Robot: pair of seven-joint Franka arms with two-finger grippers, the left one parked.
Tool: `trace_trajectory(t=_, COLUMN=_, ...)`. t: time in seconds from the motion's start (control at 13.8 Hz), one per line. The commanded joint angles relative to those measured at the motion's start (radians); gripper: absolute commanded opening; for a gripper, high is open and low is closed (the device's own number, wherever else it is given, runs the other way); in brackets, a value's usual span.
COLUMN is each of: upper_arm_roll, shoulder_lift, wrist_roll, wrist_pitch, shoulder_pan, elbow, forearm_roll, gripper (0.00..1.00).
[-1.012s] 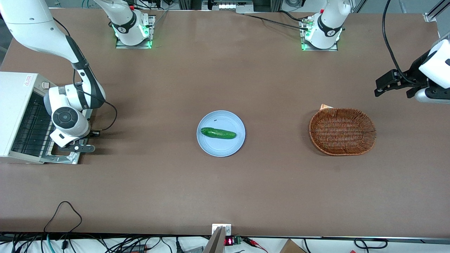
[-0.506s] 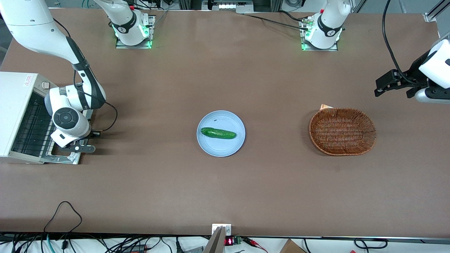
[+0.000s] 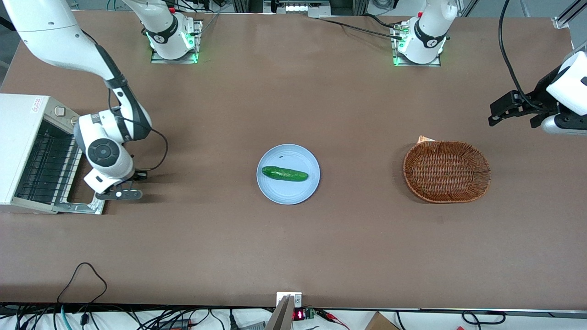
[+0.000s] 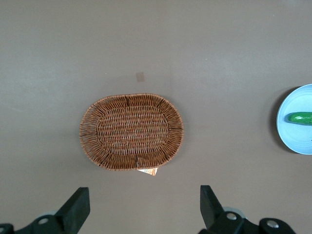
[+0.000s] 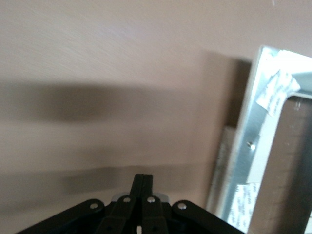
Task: Open oven door with right arm only
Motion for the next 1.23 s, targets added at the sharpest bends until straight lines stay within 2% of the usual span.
trace_trajectory(t=0.0, upper_arm_roll=0.017, shoulder_lift=-0.082, wrist_roll=0.002, wrist_pitch=-0.049, shoulder_pan=0.003, elbow=-0.004, forearm_roll=0.091, gripper=0.0)
trace_trajectory(t=0.14, upper_arm_roll=0.021, shoulder_lift=-0.151, wrist_roll=-0.028, wrist_pitch=-0.096, shoulder_pan=0.026, elbow=0.005, forearm_roll=0.18, gripper=0.0)
trace_trajectory(t=0.36, upper_arm_roll=0.027, shoulder_lift=-0.257, wrist_roll=-0.084, wrist_pitch=-0.205, shoulder_pan=0.052, elbow=0.041, forearm_roll=0.377, gripper=0.0)
trace_trajectory(t=0.43, upper_arm_roll=0.028, shoulder_lift=-0.274, wrist_roll=-0.087, wrist_pitch=-0.259, shoulder_pan=0.057, elbow=0.071, forearm_roll=0.41, gripper=0.0)
trace_trajectory(t=0.87, upper_arm_roll=0.028, shoulder_lift=-0.386, wrist_roll=-0.122, wrist_pitch=-0.543, shoulder_pan=0.058, elbow=0.252, forearm_roll=0.573, gripper=0.01)
trace_trajectory(t=1.16, upper_arm_roll=0.027, shoulder_lift=-0.426, wrist_roll=-0.153, wrist_pitch=-0.701, shoulder_pan=0.058, elbow=0.343, forearm_roll=0.581, gripper=0.02)
